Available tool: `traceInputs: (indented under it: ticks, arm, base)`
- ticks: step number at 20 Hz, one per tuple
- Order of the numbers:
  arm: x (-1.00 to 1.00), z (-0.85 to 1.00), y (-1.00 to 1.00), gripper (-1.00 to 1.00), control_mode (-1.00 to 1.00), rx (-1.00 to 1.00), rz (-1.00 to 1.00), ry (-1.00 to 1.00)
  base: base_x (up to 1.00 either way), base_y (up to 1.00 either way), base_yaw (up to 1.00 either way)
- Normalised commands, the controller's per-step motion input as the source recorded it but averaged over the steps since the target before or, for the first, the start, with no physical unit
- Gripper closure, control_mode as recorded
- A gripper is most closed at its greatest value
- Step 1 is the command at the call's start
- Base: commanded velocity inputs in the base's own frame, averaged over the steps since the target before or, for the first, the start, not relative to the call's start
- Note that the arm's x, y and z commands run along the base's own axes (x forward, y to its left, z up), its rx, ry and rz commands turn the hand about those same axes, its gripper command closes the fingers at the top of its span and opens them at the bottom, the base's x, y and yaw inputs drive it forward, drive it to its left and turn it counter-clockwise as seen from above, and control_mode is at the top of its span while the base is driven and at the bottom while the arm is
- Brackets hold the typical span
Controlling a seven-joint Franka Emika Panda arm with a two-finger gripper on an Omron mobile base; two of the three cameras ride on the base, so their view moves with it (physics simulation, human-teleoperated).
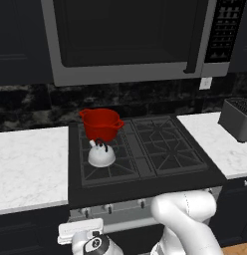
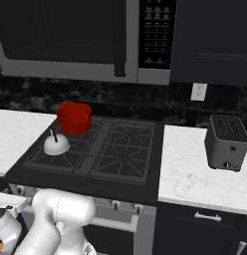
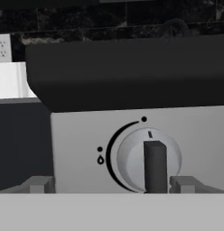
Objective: Pick the kettle from the counter and place it on a stove burner. Then turn the burner on.
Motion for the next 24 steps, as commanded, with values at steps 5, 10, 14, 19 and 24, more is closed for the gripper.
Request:
traceInputs:
  ticks: [5,10,14,19,24]
  arm:
    - [0.18,-0.01,0.06,-1.0,-1.0,0.0,0.0,0.0]
    - [0.17,-0.06,0.06,-1.0,-1.0,0.0,0.0,0.0]
    - [0.01,0.02,0.05,-1.0,-1.0,0.0,0.0,-0.01]
    - [0.0,0.19,0.07,-1.0,-1.0,0.0,0.0,-0.01]
    - [0.0,0.23,0.1,-1.0,-1.0,0.0,0.01,0.0]
  base:
    - [0.0,0.0,0.0]
    - [0.0,0.0,0.0]
    - [0.0,0.0,0.0]
    - [0.0,0.0,0.0]
    - [0.0,0.0,0.0]
